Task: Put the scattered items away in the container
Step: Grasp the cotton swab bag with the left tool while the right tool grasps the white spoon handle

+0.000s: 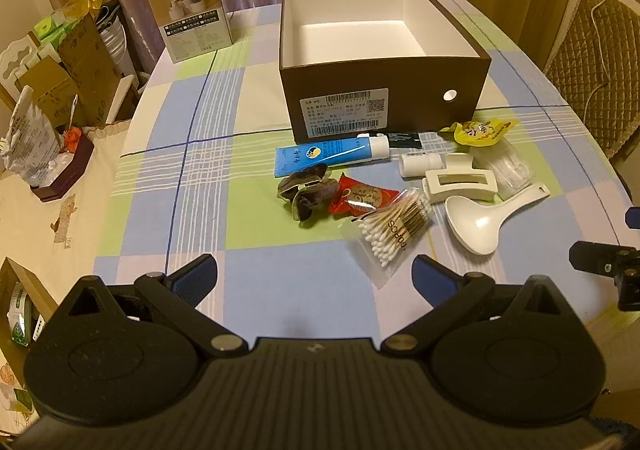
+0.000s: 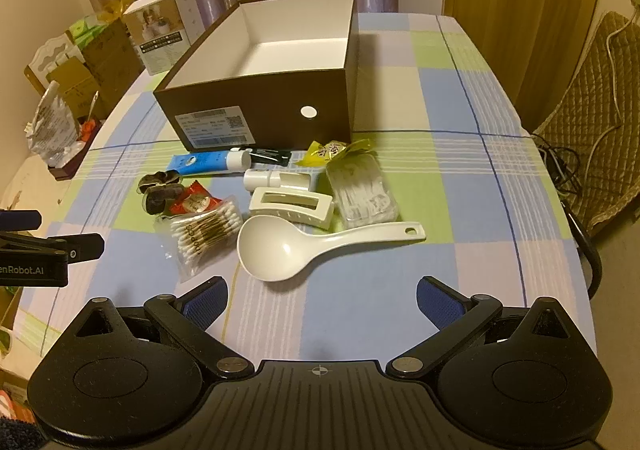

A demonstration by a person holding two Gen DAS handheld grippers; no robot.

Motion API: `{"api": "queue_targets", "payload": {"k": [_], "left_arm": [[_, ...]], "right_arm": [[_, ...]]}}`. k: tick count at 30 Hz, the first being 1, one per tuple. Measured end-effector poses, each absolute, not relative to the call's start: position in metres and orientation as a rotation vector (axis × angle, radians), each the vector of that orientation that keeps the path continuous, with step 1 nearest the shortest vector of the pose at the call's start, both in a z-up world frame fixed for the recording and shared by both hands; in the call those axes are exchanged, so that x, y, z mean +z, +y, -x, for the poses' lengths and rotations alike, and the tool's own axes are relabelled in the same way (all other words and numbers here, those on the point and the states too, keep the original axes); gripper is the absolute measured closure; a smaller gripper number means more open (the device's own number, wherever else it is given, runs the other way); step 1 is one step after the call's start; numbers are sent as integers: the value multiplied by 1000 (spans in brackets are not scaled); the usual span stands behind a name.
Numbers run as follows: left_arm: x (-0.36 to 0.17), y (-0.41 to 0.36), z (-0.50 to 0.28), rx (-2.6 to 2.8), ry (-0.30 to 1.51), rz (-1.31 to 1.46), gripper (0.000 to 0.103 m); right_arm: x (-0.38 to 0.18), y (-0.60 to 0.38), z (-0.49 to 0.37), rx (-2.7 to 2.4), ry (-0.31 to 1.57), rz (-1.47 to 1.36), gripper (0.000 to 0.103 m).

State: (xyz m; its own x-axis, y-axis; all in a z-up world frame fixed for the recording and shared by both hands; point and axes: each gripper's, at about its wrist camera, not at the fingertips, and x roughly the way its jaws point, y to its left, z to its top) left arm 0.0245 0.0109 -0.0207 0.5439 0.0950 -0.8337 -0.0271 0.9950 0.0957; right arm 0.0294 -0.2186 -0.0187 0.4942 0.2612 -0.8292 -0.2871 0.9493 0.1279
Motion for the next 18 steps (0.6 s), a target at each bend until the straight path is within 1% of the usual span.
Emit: {"api": "queue_targets", "payload": {"k": [10,18], "left_arm": [[-26,16,-40,78,1011,-64,1],[-36,20,-53,40,1032,-46,1]], "right_arm": [[-29,-225,-49,353,1025,-6,0],[-57,-243,-67,332,1112,-143,0]]}}
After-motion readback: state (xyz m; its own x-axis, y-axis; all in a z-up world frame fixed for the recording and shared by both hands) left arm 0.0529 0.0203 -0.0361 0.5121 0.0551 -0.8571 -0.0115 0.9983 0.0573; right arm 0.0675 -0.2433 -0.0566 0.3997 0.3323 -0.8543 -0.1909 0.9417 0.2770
